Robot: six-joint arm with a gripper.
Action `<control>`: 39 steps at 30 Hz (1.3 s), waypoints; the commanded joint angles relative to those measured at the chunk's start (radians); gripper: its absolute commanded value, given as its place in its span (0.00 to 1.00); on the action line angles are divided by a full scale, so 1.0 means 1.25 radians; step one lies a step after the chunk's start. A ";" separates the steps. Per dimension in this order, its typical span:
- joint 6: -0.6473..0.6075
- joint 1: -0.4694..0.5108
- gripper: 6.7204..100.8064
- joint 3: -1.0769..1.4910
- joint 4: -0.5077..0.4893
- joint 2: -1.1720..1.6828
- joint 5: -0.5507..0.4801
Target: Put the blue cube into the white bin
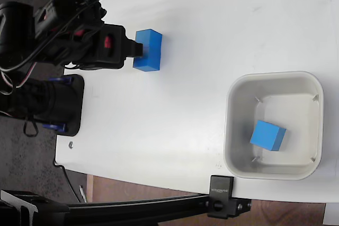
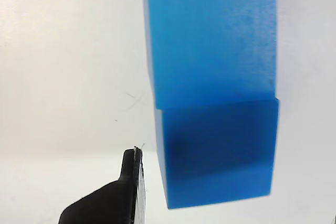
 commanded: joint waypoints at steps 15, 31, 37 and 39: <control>-0.005 -0.004 0.99 0.032 -0.074 -0.013 0.004; -0.020 0.022 0.95 0.015 -0.093 -0.074 -0.001; -0.028 0.037 0.86 -0.013 -0.082 -0.108 0.001; -0.027 0.039 0.80 -0.013 -0.082 -0.112 0.005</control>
